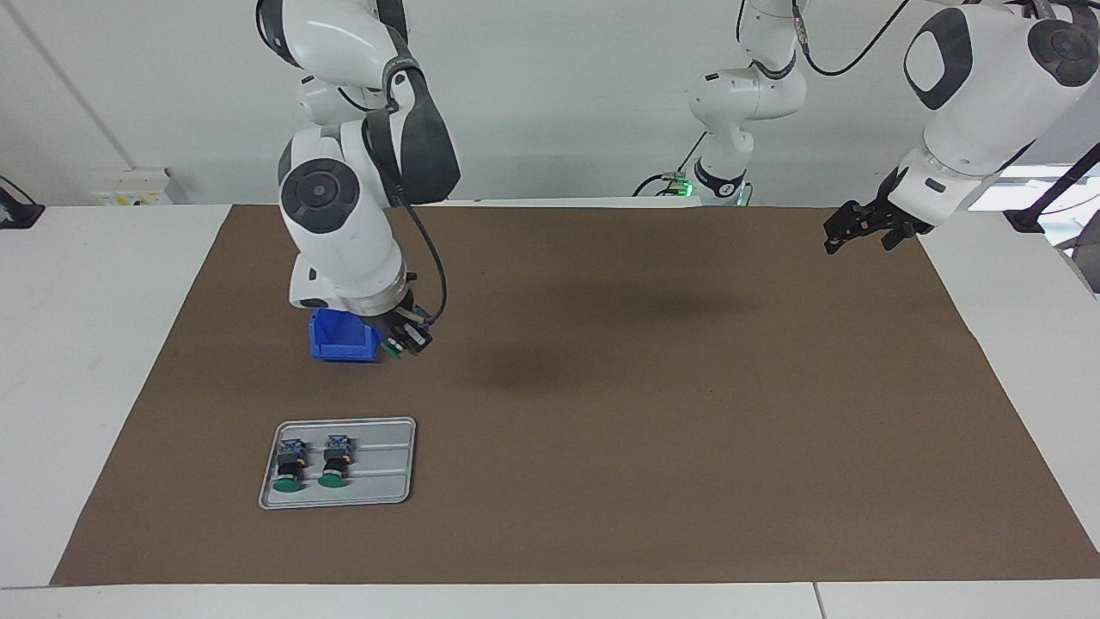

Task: Place and press button with both arms
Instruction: 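Lift the green button and carry it toward the table center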

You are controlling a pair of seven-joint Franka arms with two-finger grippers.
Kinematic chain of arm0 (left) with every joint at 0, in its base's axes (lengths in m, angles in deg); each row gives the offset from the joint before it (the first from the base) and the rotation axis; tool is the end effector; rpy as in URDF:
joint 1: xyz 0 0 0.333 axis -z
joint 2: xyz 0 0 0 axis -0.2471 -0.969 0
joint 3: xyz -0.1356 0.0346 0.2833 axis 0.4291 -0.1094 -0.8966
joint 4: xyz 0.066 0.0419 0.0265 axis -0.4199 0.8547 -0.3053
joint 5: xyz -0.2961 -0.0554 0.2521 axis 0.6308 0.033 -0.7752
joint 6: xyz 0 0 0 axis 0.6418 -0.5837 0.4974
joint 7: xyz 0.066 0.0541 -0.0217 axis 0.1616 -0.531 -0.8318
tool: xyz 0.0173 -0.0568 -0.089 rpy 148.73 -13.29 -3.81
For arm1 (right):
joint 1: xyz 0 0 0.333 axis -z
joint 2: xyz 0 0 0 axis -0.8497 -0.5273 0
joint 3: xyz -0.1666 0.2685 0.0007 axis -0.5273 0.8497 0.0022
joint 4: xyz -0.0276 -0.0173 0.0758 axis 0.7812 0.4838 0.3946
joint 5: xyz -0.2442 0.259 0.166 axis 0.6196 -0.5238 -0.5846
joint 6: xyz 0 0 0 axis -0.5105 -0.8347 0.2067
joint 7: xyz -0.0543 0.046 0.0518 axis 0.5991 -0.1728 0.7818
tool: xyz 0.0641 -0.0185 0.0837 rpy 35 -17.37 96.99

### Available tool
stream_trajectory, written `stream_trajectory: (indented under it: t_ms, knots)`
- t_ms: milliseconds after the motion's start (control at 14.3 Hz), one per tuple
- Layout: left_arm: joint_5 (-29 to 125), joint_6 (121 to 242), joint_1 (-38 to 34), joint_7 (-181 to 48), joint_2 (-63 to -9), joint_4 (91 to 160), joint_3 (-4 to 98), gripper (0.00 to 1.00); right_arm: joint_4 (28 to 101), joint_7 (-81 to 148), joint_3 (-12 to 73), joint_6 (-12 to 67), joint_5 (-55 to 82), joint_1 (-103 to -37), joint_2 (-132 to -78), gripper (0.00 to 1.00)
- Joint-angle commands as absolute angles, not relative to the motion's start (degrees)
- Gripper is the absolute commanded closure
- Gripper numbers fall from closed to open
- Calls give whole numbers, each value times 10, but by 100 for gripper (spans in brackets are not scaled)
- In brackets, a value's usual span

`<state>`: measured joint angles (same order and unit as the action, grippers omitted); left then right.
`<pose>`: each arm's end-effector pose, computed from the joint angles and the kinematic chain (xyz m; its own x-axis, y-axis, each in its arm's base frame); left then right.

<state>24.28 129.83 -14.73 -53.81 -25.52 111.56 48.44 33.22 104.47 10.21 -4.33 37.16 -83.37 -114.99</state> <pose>0.5379 -0.0444 0.5803 0.9890 -0.0258 -0.1458 -0.0242 -0.9996 0.0127 0.6375 0.1812 0.4964 0.6342 -0.7650 -0.1119 -0.7462 -0.6436 0.1705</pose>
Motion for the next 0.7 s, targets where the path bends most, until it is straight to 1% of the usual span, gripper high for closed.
stream_trajectory:
  t_ms: [0,351,631]
  knots:
    - [241,1305,-151,-534,-244,1128,486,0,350,1149,75,-48,360,-886,-1140,97]
    - [241,1305,-151,-533,-244,1128,486,0,350,1258,72,-48,356,-935,-1140,97]
    - [241,1305,-151,-533,-244,1128,486,0,350,1340,67,-36,324,-980,-1141,97]
